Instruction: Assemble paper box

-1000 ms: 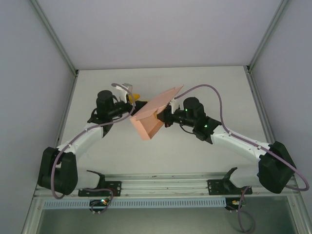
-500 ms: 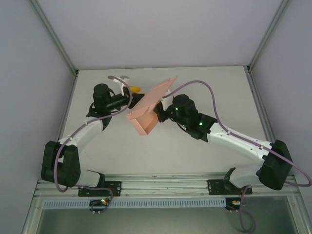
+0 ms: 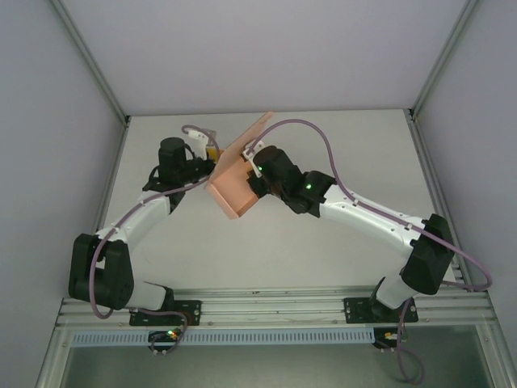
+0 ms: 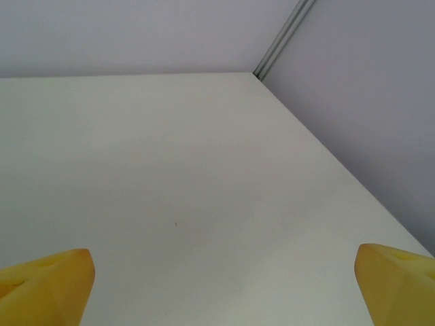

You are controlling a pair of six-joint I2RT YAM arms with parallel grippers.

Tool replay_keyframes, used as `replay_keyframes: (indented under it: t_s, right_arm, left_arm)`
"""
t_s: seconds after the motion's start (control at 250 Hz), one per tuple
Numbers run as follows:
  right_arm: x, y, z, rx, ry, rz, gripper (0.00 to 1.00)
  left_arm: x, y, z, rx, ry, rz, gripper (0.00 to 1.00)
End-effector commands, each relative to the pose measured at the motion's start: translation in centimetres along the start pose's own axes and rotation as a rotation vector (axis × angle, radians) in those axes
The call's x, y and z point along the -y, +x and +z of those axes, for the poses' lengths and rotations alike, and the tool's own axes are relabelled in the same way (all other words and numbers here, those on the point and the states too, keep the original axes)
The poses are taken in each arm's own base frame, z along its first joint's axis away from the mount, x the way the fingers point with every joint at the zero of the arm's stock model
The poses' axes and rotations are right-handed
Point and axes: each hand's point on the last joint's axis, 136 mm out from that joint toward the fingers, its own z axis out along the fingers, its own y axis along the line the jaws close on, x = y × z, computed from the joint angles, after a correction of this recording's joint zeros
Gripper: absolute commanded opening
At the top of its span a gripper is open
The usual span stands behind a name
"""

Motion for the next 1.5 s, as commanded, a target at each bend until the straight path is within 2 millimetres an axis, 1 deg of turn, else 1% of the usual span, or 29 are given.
replay_keyframes:
  t_s: [0.0,0.048,0.112,0.12,0.156,0.232,0.252,0.323,0.363,0.419,0.547,0.643,0.691,0.739,0.803,0.847,0.887,0.93,0.954,0.966,1.006,1.03,1.102,1.178,1.266,1.346,1.438,1.498]
  right_arm:
    - [-2.7,6.9,3.5,-0.241,-0.152,-0.141,0.11]
    - [-2.8,7.3,3.7,-0.258,-0.16,-0.144,0.11]
    - [-3.4,7.6,3.9,-0.27,-0.205,-0.177,0.13]
    - [-3.4,8.0,3.8,-0.286,-0.206,-0.182,0.14]
    - [-3.2,8.2,4.0,-0.295,-0.189,-0.187,0.14]
    - [-1.9,7.8,4.4,-0.286,-0.107,-0.151,0.1]
    - [-1.7,6.9,4.7,-0.251,-0.087,-0.127,0.09]
    - [-0.8,5.5,5.0,-0.202,-0.035,-0.035,0.05]
    - [-0.7,4.8,5.1,-0.175,-0.027,0.007,0.05]
    - [-0.1,3.9,5.3,-0.148,0.006,0.076,0.06]
    - [1.4,3.1,5.4,-0.088,0.073,0.207,0.04]
    - [2.5,3.2,5.1,-0.025,0.084,0.313,0.02]
    - [3.5,3.7,4.8,-0.006,0.096,0.36,0.01]
    - [4.5,4.3,4.5,-0.002,0.101,0.381,0.0]
    - [6.1,5.8,3.9,-0.024,0.151,0.396,0.0]
    - [7.2,7.1,3.4,-0.046,0.194,0.39,0.0]
    - [8.1,8.3,3.0,-0.073,0.233,0.378,0.0]
    - [8.8,9.8,2.6,-0.114,0.256,0.357,0.0]
    - [9.0,10.7,2.5,-0.138,0.259,0.344,0.0]
    - [9.1,11.1,2.5,-0.153,0.261,0.337,0.0]
    - [9.4,12.7,2.5,-0.205,0.262,0.322,0.0]
    - [9.1,13.6,2.7,-0.238,0.246,0.307,0.01]
    - [8.2,16.0,3.7,-0.337,0.192,0.243,0.01]
    - [6.9,18.3,5.3,-0.437,0.132,0.166,0.01]
    - [6.1,20.4,7.2,-0.519,0.116,0.123,0.0]
    - [5.4,21.4,8.7,-0.554,0.085,0.105,0.0]
    - [4.3,21.4,10.0,-0.561,0.019,0.066,0.02]
    - [3.8,21.2,10.4,-0.556,-0.019,0.043,0.06]
  left_arm:
    - [13.8,-1.9,-1.8,0.008,0.504,0.292,1.0]
    - [13.9,-1.9,-1.8,0.01,0.505,0.292,1.0]
    - [14.0,-1.9,-1.7,0.007,0.504,0.288,1.0]
    - [13.9,-1.9,-1.7,0.005,0.504,0.287,1.0]
    - [14.0,-1.9,-1.6,0.004,0.504,0.285,1.0]
    - [14.0,-1.8,-1.6,-0.001,0.506,0.286,1.0]
    - [14.1,-1.7,-1.6,-0.002,0.507,0.286,1.0]
    - [14.1,-1.5,-1.4,-0.008,0.506,0.286,1.0]
    - [14.1,-1.4,-1.3,-0.011,0.505,0.284,1.0]
    - [14.2,-1.3,-1.2,-0.016,0.508,0.285,1.0]
    - [14.3,-1.0,-1.0,-0.02,0.506,0.287,1.0]
    - [13.5,-0.5,-0.8,-0.019,0.462,0.277,1.0]
    - [12.6,-0.2,-0.6,-0.022,0.411,0.265,1.0]
    - [11.1,0.3,-0.2,-0.027,0.33,0.248,1.0]
    - [8.0,1.0,0.1,-0.04,0.163,0.205,1.0]
    - [5.0,1.6,0.0,-0.053,0.015,0.154,1.0]
    - [2.4,2.2,-0.6,-0.059,-0.106,0.109,1.0]
    - [-0.4,3.2,-1.5,-0.077,-0.223,0.052,1.0]
    - [-1.3,4.0,-1.9,-0.091,-0.27,0.03,1.0]
    - [-2.5,4.0,-2.5,-0.089,-0.309,0.014,1.0]
    - [-4.2,5.0,-3.4,-0.105,-0.373,-0.021,1.0]
    - [-4.9,5.4,-4.0,-0.107,-0.403,-0.039,1.0]
    - [-6.3,6.1,-5.1,-0.109,-0.456,-0.066,1.0]
    - [-6.8,6.5,-5.6,-0.113,-0.475,-0.075,1.0]
    - [-7.4,6.6,-5.9,-0.12,-0.493,-0.081,1.0]
    - [-8.3,6.6,-6.3,-0.122,-0.52,-0.096,1.0]
    - [-9.6,6.9,-6.8,-0.127,-0.553,-0.136,1.0]
    - [-10.5,7.3,-6.8,-0.135,-0.562,-0.162,1.0]
